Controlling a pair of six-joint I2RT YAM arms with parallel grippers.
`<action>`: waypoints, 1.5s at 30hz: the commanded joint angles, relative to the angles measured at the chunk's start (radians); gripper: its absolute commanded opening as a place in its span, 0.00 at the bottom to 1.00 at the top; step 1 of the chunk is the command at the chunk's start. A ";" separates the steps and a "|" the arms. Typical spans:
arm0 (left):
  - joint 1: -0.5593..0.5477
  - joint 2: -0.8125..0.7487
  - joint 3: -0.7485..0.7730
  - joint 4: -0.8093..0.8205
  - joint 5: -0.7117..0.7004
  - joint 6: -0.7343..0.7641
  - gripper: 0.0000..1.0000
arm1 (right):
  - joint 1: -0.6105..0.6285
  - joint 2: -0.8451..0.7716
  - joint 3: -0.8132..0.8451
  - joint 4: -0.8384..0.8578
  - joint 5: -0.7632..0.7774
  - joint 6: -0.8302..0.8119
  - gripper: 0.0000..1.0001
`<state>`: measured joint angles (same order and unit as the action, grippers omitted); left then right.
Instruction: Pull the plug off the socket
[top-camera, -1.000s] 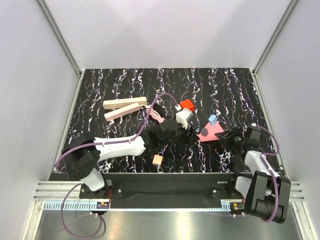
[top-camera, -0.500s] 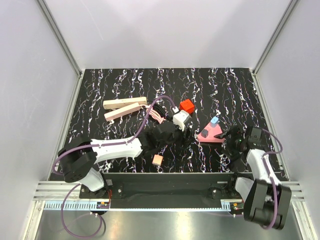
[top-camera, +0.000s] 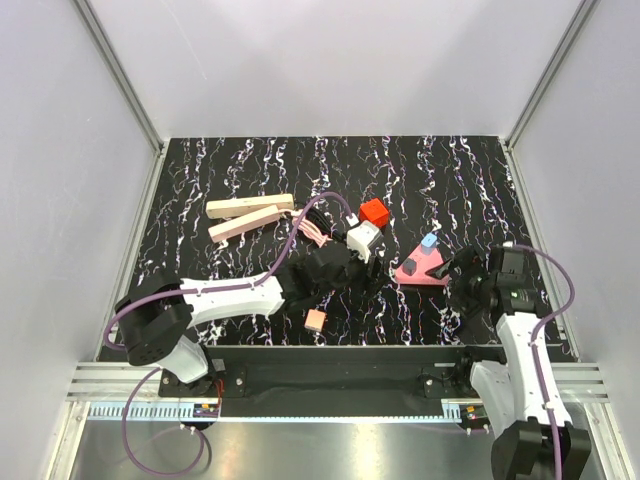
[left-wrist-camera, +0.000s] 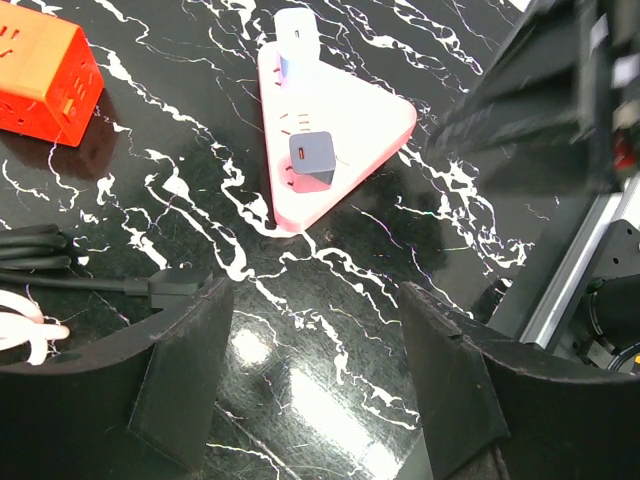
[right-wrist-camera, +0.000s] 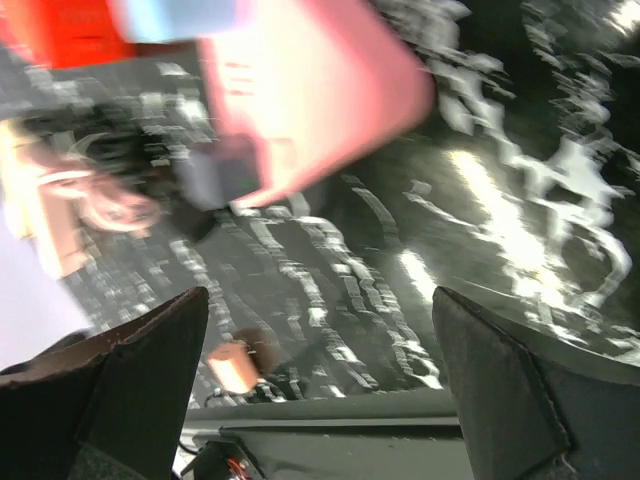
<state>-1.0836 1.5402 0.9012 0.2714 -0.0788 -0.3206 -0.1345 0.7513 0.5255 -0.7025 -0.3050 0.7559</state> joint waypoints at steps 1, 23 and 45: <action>-0.001 0.008 0.050 0.055 0.025 0.018 0.72 | 0.012 0.003 0.080 0.041 -0.072 -0.042 1.00; 0.083 0.339 0.407 -0.041 0.255 0.121 0.68 | 0.160 0.493 0.340 0.142 0.024 -0.361 0.00; 0.083 0.471 0.442 0.059 0.283 0.150 0.68 | 0.184 0.526 0.246 0.242 0.155 -0.342 0.00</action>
<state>-1.0019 1.9884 1.3151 0.2844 0.1844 -0.1707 0.0406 1.2633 0.7776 -0.5056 -0.1860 0.4149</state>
